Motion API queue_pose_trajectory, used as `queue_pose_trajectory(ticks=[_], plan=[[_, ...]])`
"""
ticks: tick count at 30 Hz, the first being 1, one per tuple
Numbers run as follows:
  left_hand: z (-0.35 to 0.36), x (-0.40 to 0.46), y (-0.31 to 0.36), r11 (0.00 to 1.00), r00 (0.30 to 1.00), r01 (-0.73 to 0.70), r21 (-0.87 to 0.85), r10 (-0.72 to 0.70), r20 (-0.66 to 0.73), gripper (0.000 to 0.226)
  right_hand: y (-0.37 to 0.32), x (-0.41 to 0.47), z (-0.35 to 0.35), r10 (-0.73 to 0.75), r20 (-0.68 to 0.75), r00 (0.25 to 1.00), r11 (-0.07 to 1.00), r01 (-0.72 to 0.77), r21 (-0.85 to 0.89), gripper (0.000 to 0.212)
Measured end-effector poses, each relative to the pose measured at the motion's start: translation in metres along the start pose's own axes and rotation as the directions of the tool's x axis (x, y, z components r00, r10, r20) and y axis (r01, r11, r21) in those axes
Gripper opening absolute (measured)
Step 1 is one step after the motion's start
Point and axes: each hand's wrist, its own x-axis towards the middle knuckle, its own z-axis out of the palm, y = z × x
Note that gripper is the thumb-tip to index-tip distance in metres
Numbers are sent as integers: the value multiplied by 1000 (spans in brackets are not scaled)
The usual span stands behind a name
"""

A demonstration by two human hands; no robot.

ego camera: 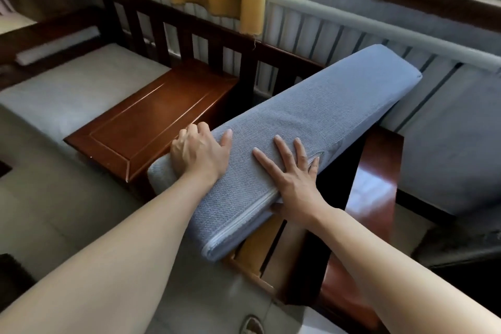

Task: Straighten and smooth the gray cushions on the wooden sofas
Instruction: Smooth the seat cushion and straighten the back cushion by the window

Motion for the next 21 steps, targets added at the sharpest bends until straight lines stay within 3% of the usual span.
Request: queue_pose_trajectory(ticks=[7,13,21], plan=[[-8,-60,-8,998,998,58,30,-57,-21,63,-8,-31,11,-94,19,995,995,94,-24,121],[-12,-94,-10,987,988,151,56,-148,-50,64,-7,-41,7,-193,47,980,981,193,-8,104],[-1,-135,39,953,954,297,62,-294,-50,62,51,-51,4,-333,46,942,943,334,-16,97]])
